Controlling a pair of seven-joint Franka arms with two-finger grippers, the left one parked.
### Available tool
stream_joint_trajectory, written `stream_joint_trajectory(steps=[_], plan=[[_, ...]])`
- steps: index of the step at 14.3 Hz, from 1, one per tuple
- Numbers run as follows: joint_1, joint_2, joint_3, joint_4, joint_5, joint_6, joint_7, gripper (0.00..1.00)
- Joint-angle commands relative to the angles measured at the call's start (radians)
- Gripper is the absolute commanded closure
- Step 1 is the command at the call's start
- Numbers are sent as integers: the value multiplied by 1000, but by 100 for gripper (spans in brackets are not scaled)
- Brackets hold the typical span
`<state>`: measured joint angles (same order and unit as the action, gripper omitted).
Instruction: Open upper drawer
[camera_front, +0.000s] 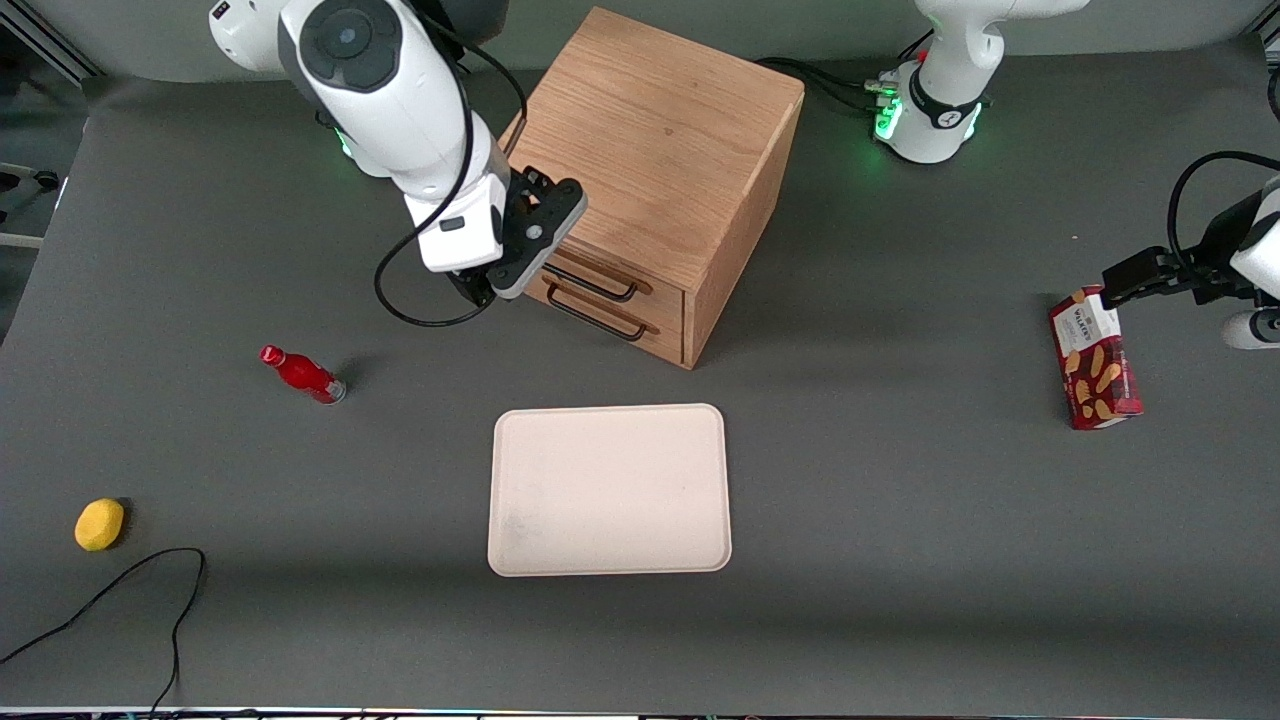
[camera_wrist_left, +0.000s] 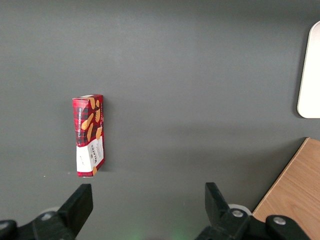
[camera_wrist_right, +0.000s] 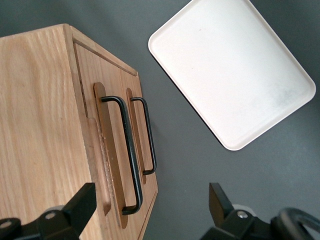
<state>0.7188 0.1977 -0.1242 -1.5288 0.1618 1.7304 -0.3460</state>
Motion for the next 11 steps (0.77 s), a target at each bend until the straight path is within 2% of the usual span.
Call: stream_joint_trajectory(steps=[1,11], plan=[[8,-9,-15,-16,36,8,-50,0],[14,-4,-5,-34,39,21,-120,0]])
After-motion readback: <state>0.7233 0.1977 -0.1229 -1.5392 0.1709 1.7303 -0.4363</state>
